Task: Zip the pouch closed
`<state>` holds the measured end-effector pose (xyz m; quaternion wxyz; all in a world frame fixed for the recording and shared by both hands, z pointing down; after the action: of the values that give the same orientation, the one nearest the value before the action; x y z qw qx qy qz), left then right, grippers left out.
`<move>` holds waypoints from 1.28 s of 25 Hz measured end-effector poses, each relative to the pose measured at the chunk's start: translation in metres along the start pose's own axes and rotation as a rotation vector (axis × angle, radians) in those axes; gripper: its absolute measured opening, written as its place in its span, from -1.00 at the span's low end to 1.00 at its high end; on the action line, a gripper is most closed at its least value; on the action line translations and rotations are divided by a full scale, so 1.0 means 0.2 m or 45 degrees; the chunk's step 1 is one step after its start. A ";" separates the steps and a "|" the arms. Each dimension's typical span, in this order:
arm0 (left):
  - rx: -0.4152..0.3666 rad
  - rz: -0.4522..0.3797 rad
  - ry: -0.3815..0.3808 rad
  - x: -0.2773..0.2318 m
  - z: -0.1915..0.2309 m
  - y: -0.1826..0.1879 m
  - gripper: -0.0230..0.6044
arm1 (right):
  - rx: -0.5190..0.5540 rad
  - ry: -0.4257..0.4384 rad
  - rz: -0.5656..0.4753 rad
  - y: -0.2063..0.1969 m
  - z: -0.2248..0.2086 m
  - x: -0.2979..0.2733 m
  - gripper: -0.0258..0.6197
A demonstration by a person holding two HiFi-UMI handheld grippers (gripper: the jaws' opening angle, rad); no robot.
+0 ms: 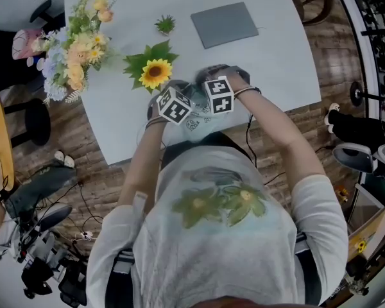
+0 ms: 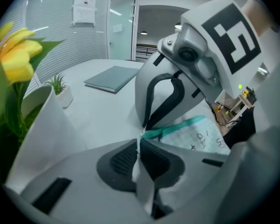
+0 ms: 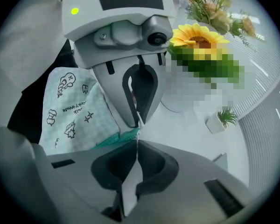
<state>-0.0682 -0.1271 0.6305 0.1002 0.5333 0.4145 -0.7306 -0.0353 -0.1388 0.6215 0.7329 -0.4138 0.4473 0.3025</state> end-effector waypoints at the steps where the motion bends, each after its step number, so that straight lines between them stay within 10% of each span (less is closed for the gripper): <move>1: 0.000 0.002 0.002 0.00 0.00 0.00 -0.84 | 0.001 -0.006 0.006 0.00 0.00 0.00 -0.85; 32: 0.056 0.011 0.055 -0.01 0.01 0.01 -0.84 | -0.133 -0.065 0.019 -0.05 0.09 0.09 -0.86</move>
<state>-0.0678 -0.1290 0.6309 0.0828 0.5528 0.3982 -0.7273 -0.0115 -0.1261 0.6127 0.7191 -0.4404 0.4151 0.3413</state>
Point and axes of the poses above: the fingertips, and each gripper's own axes: x backward along the fingers, z to its left, y out of its top, the point moved 3 cm from there along x, backward along the fingers, and after that the axes turned 4 degrees about x, right-handed, at the moved point
